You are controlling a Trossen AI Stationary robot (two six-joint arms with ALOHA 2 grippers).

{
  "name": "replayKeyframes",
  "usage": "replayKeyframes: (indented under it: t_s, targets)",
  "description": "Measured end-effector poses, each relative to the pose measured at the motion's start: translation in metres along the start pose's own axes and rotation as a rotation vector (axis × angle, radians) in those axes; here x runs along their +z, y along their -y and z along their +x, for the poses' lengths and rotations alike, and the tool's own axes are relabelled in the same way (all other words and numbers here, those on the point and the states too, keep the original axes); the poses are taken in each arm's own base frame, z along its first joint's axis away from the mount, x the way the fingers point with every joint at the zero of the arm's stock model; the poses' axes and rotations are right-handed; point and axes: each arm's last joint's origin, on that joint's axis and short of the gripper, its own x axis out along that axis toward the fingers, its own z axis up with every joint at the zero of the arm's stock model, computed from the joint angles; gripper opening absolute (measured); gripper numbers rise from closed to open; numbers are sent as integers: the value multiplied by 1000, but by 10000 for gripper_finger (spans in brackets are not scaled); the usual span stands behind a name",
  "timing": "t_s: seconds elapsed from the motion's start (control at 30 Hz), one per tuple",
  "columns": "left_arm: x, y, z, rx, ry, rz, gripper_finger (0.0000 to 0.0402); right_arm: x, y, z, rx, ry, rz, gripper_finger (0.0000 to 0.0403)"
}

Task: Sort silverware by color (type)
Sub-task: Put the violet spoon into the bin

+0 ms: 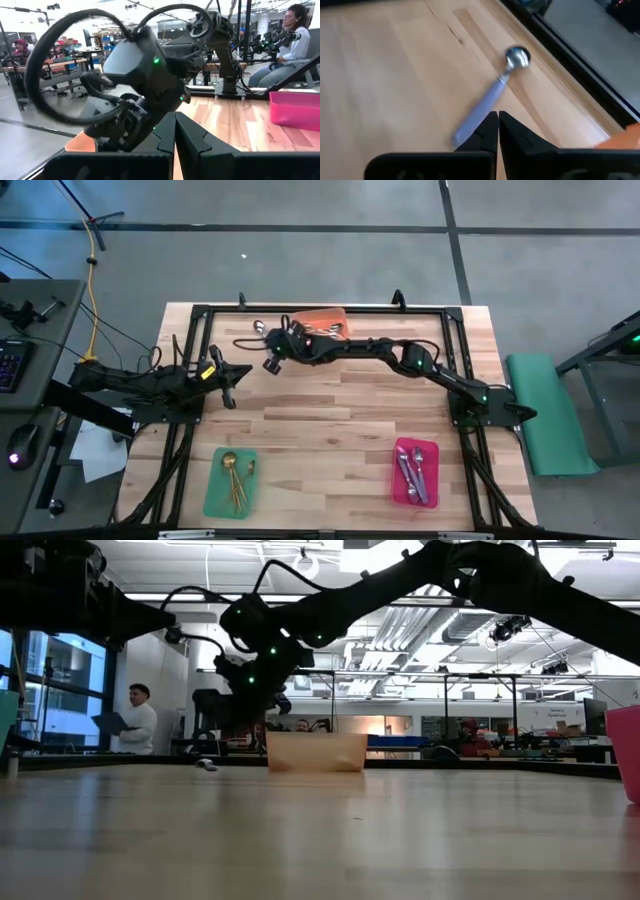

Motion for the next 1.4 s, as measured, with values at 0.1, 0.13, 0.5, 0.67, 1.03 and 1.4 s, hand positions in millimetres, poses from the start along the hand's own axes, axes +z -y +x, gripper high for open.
replayKeyframes:
  t_s: [0.1, 0.13, 0.5, 0.67, 1.03, 1.4]
  targets:
    - [-2, 0, 0, 2, -16, -2, 0, -3, -1, -2, 8, -41, -41, 0]
    - [-2, 0, 0, 6, -23, -5, 0, -4, -2, -6, 22, -73, -68, 0]
    - [-8, -1, 0, 39, -73, -68, 0, -21, 23, -17, 30, -360, -98, 0]
    - [-14, -2, 0, 127, -129, -86, 0, -26, 36, -4, -67, -332, -11, 0]
    - [-23, -3, 6, 177, -206, -104, 0, -16, 46, -6, -74, -294, -27, 0]
    - [-21, -10, 15, 174, -296, -131, 0, 14, 30, -35, -20, -144, -110, 0]
